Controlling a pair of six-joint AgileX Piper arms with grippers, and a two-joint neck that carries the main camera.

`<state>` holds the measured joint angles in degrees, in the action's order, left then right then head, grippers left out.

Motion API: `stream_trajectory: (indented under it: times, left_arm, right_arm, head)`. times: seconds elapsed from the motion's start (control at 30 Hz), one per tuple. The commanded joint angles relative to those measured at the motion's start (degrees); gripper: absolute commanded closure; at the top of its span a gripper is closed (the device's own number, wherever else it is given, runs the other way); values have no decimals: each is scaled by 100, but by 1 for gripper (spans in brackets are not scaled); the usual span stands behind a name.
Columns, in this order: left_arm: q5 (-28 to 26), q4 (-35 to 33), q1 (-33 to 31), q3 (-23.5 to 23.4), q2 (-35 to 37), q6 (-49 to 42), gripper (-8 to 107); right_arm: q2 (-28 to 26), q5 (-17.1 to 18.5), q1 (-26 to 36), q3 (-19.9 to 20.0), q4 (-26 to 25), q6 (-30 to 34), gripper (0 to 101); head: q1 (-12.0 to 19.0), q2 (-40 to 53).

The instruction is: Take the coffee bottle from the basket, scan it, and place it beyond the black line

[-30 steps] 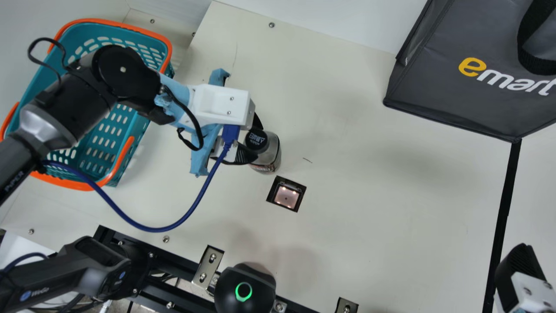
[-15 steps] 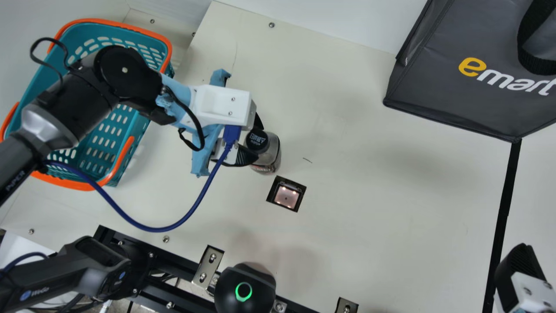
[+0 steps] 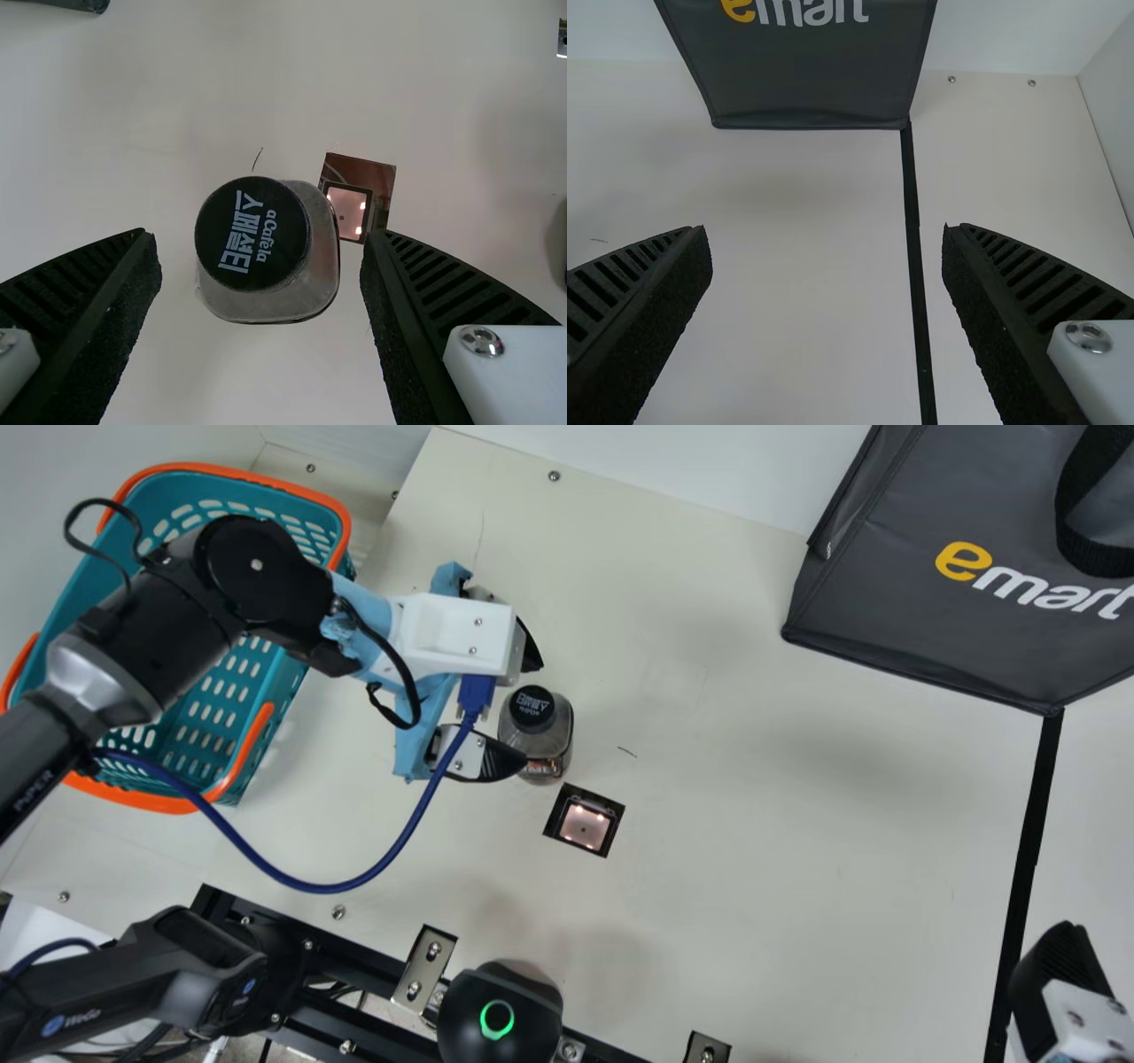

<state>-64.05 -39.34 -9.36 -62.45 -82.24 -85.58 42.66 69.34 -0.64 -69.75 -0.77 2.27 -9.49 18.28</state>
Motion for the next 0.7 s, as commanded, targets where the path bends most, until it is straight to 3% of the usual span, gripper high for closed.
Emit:
stream_trajectory:
  times: [0.0,0.67]
  left_arm:
    - [3,14,15,-25,1,43,9]
    - [-492,161,215,-179,661,1841,9]
  right_arm:
    - [0,0,0,0,0,0,10]
    - [0,0,0,0,0,0,10]
  head:
    - [157,14]
    - [157,14]
